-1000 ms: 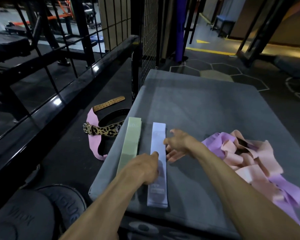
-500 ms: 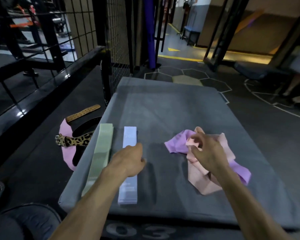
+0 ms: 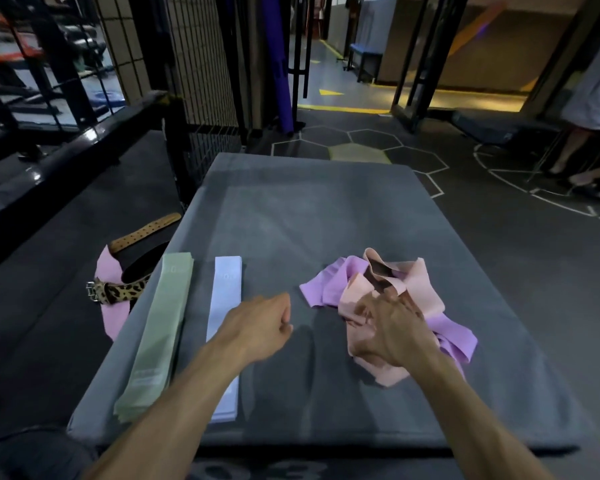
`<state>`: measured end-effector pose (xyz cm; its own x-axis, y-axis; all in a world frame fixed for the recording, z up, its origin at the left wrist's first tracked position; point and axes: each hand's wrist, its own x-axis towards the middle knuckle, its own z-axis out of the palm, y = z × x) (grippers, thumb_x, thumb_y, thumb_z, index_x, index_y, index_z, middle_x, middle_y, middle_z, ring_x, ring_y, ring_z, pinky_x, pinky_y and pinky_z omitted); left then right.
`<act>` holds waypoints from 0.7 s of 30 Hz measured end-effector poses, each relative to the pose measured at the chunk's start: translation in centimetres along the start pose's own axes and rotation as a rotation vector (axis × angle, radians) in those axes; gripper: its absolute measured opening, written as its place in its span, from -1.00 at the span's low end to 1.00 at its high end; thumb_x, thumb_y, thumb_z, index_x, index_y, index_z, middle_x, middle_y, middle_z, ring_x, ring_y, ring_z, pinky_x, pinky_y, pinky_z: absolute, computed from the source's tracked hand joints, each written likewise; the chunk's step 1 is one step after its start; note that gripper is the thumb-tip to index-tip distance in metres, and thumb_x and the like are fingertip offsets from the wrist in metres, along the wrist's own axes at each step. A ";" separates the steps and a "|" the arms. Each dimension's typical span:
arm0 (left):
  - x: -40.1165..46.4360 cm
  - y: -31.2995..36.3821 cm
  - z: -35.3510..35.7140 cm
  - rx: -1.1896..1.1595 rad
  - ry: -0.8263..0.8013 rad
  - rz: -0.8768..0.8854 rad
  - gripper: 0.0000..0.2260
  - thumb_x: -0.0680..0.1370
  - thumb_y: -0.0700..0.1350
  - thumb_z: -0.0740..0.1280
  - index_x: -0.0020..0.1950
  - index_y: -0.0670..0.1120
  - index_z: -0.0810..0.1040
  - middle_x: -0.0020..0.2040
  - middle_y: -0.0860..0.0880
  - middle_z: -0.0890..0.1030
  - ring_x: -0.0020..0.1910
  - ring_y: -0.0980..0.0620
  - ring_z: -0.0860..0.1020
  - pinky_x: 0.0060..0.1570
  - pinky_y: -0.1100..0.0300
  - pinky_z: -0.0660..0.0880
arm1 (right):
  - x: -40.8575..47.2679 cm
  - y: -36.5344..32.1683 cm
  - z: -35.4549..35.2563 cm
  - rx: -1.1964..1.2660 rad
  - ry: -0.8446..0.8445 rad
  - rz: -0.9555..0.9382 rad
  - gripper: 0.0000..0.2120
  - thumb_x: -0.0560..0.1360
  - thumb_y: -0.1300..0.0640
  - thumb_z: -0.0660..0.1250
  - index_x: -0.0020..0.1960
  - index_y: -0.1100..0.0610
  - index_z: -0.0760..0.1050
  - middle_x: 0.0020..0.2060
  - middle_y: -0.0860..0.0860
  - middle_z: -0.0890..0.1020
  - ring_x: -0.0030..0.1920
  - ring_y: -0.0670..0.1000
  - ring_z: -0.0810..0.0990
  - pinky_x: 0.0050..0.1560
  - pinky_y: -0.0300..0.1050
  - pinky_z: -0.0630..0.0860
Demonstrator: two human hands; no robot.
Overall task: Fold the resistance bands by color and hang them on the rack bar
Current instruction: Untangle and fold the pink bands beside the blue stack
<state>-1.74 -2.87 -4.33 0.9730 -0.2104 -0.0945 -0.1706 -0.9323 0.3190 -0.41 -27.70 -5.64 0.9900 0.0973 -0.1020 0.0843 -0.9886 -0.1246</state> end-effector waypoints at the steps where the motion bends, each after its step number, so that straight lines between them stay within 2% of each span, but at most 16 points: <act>1: 0.2 0.0 0.3 0.002 -0.002 0.003 -0.90 0.60 0.04 0.27 -0.03 0.05 0.40 -0.07 0.06 0.59 -0.07 -0.03 0.52 -0.18 0.10 0.39 | 0.1 0.1 0.0 0.011 0.004 -0.006 -0.50 0.29 -0.21 0.48 0.19 -0.16 0.48 0.03 -0.09 0.44 0.18 0.10 0.50 0.20 0.01 0.48; 4: 0.6 -0.1 0.9 -0.012 -0.009 0.006 -0.89 0.59 0.06 0.28 -0.04 0.06 0.40 -0.07 0.06 0.60 -0.07 -0.03 0.52 -0.19 0.11 0.37 | 0.4 1.4 0.0 0.071 0.069 0.014 -0.72 0.51 -0.12 0.35 0.19 -0.10 0.51 0.07 -0.06 0.58 0.05 0.06 0.59 -0.09 -0.12 0.44; 6: 0.7 -0.3 1.1 -0.007 -0.006 0.015 -0.89 0.59 0.06 0.28 -0.04 0.07 0.39 -0.07 0.07 0.60 -0.06 -0.03 0.52 -0.19 0.11 0.36 | 0.4 2.3 -0.4 0.042 0.142 0.075 -0.76 0.55 -0.06 0.28 0.21 -0.11 0.52 -0.02 -0.10 0.61 -0.07 0.05 0.61 -0.19 -0.15 0.37; 9: 0.7 -0.3 1.2 -0.011 0.011 0.042 -0.90 0.60 0.06 0.27 -0.04 0.08 0.38 -0.08 0.07 0.59 -0.08 -0.02 0.50 -0.20 0.12 0.34 | 0.0 3.7 -2.4 0.220 0.310 0.247 -0.79 0.54 0.05 0.27 0.15 -0.08 0.57 -0.14 0.04 0.63 -0.16 0.22 0.56 -0.23 -0.07 0.37; 12: 0.7 -0.1 1.2 -0.020 0.042 0.063 -0.90 0.60 0.05 0.27 -0.04 0.09 0.38 -0.13 0.09 0.57 -0.11 -0.02 0.49 -0.21 0.13 0.33 | 0.0 5.0 -3.4 0.175 0.579 0.254 -0.81 0.52 0.11 0.28 0.07 0.02 0.63 -0.11 0.11 0.67 -0.09 0.27 0.56 -0.16 0.02 0.47; 16: 0.7 0.1 1.1 -0.049 0.073 0.074 -0.94 0.58 0.03 0.27 -0.01 0.09 0.41 -0.13 0.09 0.59 -0.08 -0.03 0.54 -0.16 0.09 0.46 | -0.4 3.9 -3.9 0.395 0.592 0.146 -0.87 0.54 0.13 0.26 -0.02 0.00 0.58 -0.13 -0.01 0.66 -0.09 0.18 0.56 -0.12 0.04 0.51; 18: 0.8 0.4 0.9 -0.127 0.104 0.072 -0.96 0.56 0.01 0.28 -0.02 0.09 0.44 -0.12 0.11 0.62 -0.09 0.00 0.56 -0.10 0.08 0.54 | -0.9 2.5 -4.9 0.613 0.583 0.083 -0.88 0.59 0.12 0.26 0.02 -0.02 0.57 -0.14 -0.10 0.66 -0.09 0.04 0.59 -0.11 -0.05 0.50; 21: 1.1 1.2 0.4 -0.426 0.151 0.071 -0.96 0.56 0.00 0.34 -0.01 0.11 0.52 -0.11 0.16 0.63 -0.18 0.17 0.58 -0.12 0.19 0.56 | -1.7 0.8 -5.9 0.856 0.496 -0.030 -0.91 0.60 0.13 0.30 -0.01 -0.01 0.56 -0.15 -0.14 0.66 -0.13 -0.18 0.59 -0.14 -0.27 0.46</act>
<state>-0.95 -4.37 -4.43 0.9783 -0.1949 0.0702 -0.1896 -0.7063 0.6820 -1.37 -29.33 0.22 0.9405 -0.1310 0.3134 0.1938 -0.5506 -0.8120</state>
